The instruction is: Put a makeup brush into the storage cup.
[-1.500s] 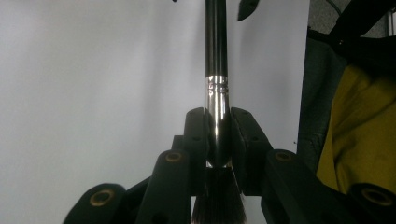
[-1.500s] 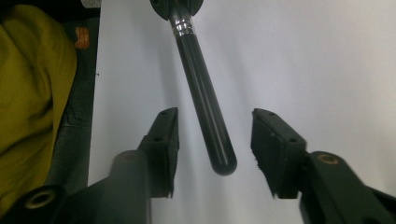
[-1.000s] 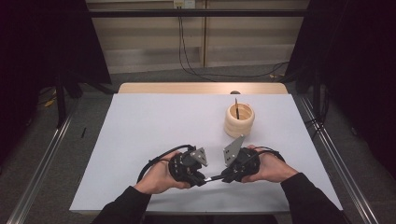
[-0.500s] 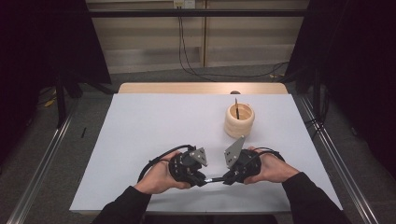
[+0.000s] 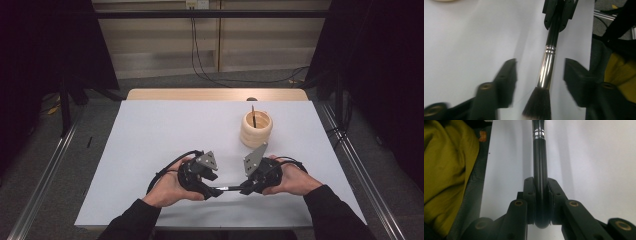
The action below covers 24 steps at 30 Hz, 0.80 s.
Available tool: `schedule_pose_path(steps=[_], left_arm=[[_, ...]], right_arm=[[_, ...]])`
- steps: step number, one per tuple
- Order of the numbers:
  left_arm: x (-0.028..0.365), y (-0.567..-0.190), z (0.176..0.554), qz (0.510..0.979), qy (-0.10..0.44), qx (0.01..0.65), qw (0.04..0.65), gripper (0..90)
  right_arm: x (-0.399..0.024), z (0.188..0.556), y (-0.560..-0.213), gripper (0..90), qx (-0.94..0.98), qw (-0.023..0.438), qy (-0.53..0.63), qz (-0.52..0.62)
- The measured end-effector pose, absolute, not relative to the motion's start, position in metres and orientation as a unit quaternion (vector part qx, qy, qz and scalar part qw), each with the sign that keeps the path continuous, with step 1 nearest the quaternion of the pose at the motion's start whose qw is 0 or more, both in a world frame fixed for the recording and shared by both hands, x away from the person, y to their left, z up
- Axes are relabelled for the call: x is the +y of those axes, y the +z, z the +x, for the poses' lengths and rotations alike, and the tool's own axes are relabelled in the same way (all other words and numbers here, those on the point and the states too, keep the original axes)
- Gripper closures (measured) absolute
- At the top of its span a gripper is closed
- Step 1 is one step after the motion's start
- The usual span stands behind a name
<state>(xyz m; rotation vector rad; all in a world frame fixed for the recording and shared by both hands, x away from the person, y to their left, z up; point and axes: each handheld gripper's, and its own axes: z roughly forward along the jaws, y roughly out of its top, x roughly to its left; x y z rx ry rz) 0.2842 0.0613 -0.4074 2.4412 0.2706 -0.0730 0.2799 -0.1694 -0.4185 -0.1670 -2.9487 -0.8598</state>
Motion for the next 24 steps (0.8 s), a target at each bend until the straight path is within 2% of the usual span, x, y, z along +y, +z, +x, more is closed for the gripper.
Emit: schedule_pose_path(steps=[5, 10, 20, 24], left_arm=[[0.062, -0.406, 0.285, 0.933, -0.016, 0.117, 0.341, 15.1], [0.064, -0.405, 0.286, 0.928, -0.012, 0.128, 0.350, 7.2], [0.081, -0.397, 0.289, 0.909, 0.002, 0.144, 0.390, 4.3], [0.091, -0.392, 0.291, 0.891, 0.015, 0.173, 0.419, 3.5]], right_arm=[[-0.171, 0.282, -0.418, 79.8, -0.955, 0.022, -0.291, -0.058], [-0.173, 0.282, -0.417, 79.8, -0.955, 0.021, -0.291, -0.062], [-0.174, 0.283, -0.418, 79.7, -0.956, 0.017, -0.285, -0.074], [-0.180, 0.284, -0.419, 79.7, -0.953, 0.012, -0.289, -0.090]])
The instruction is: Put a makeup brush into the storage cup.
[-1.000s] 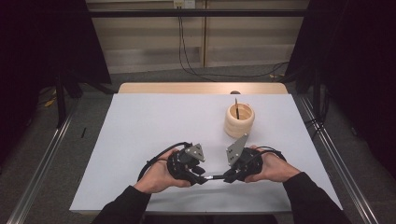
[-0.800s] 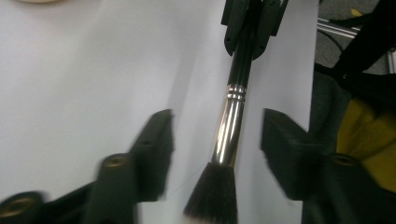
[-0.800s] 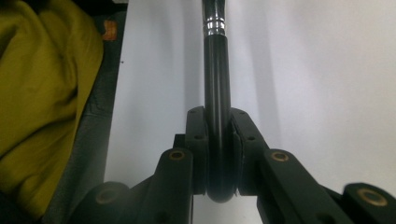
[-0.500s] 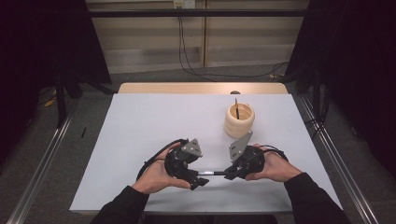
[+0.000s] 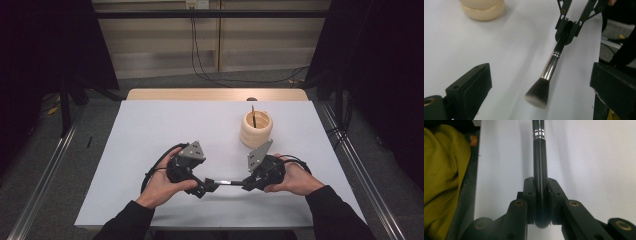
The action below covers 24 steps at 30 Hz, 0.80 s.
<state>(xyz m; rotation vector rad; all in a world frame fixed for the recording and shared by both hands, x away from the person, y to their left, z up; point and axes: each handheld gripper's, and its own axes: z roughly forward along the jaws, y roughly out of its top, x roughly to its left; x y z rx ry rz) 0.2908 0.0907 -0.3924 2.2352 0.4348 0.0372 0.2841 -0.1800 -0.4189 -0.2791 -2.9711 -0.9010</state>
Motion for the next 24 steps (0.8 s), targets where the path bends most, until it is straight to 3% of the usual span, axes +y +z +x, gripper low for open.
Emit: schedule_pose_path(steps=[24], left_arm=[[0.136, -0.406, 0.277, 0.813, 0.092, 0.237, 0.524, 2.4]], right_arm=[[-0.201, 0.275, -0.415, 79.7, -0.941, -0.001, -0.309, -0.136]])
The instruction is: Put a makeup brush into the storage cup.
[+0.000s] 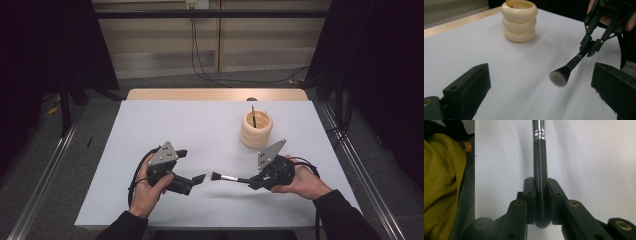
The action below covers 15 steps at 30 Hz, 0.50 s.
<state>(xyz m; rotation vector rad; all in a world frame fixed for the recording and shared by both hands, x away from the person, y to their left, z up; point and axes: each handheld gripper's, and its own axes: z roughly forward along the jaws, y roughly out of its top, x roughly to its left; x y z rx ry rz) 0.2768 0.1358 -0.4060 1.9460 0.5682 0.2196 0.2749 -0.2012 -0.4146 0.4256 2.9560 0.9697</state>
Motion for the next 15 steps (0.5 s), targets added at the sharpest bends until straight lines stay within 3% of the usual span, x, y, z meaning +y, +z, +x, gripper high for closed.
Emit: schedule_pose_path(steps=[15], left_arm=[[0.1375, -0.4062, 0.2727, 0.796, 0.094, 0.237, 0.548, 2.2]], right_arm=[[-0.2065, 0.2751, -0.4168, 79.7, 0.914, 0.003, 0.374, 0.161]])
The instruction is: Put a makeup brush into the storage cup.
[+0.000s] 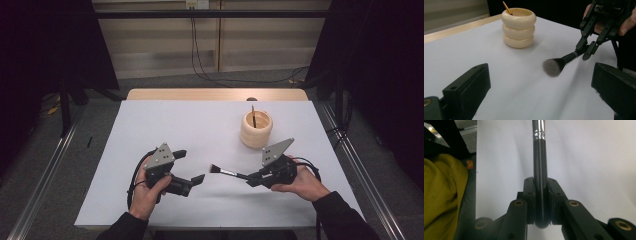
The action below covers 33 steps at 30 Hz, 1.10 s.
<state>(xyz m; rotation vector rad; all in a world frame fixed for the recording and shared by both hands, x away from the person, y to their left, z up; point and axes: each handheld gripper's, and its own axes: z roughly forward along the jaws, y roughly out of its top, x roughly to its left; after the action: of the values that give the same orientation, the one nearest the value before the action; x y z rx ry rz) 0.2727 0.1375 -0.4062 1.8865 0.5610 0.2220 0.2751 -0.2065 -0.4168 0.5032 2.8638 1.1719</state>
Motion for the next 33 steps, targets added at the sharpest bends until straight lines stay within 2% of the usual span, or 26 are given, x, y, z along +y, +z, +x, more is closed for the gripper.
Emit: schedule_pose_path(steps=[11, 21, 33], left_arm=[[0.137, -0.404, 0.272, 0.789, 0.085, 0.242, 0.558, 2.4], [0.135, -0.400, 0.273, 0.788, 0.087, 0.242, 0.559, 2.5], [0.122, -0.393, 0.276, 0.789, 0.077, 0.226, 0.567, 2.6]], right_arm=[[-0.207, 0.275, -0.418, 79.7, 0.885, 0.019, 0.426, 0.185], [-0.213, 0.275, -0.417, 79.7, 0.845, 0.063, 0.482, 0.223], [-0.218, 0.274, -0.412, 79.7, 0.807, 0.087, 0.533, 0.240]])
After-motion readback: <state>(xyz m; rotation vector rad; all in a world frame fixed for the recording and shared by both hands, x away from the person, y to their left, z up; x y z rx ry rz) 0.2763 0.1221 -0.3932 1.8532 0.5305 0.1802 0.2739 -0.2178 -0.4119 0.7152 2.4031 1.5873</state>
